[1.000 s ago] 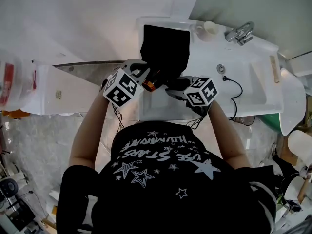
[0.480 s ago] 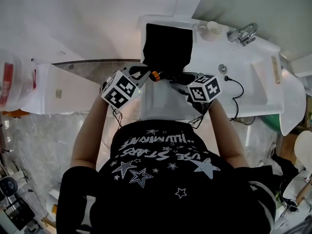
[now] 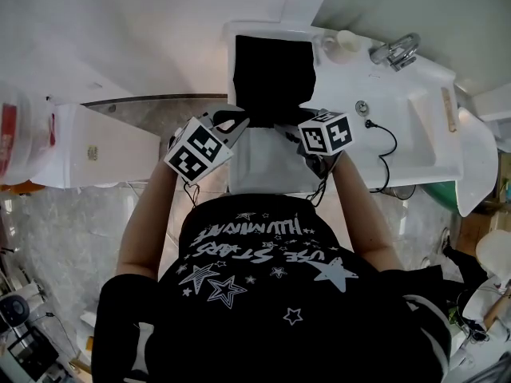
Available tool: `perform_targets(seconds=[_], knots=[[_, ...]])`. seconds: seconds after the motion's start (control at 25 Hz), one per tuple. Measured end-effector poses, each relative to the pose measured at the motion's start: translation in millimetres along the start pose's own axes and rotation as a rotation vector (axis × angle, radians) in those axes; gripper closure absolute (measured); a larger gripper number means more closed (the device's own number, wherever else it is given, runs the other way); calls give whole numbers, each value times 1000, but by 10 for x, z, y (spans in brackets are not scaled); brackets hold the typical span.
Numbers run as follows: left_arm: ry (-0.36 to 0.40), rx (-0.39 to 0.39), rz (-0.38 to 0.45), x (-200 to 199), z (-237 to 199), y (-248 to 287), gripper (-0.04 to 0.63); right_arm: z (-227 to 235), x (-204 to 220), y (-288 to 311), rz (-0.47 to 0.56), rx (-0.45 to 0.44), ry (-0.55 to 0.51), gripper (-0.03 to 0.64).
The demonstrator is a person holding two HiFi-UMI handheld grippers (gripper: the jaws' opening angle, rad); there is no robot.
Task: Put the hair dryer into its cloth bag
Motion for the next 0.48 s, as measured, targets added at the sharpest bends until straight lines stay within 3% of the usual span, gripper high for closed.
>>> perform_targets(seconds=[0.28,0.48], knots=[[12,0,24,-95,-30,5,566,13,-62,208,13,89,71,413],[5,6,-2,39,-108,12,566,7,-87,327,16,134,88,413]])
Point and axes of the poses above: the fingertips, and each gripper's own axes: y forward along the fingers, z to its right, x out of its underside, the point moved 8 cm from there along -y, backward along the fingers, and after that the axes turned 3 degrees about x, right-handed, at the moved point
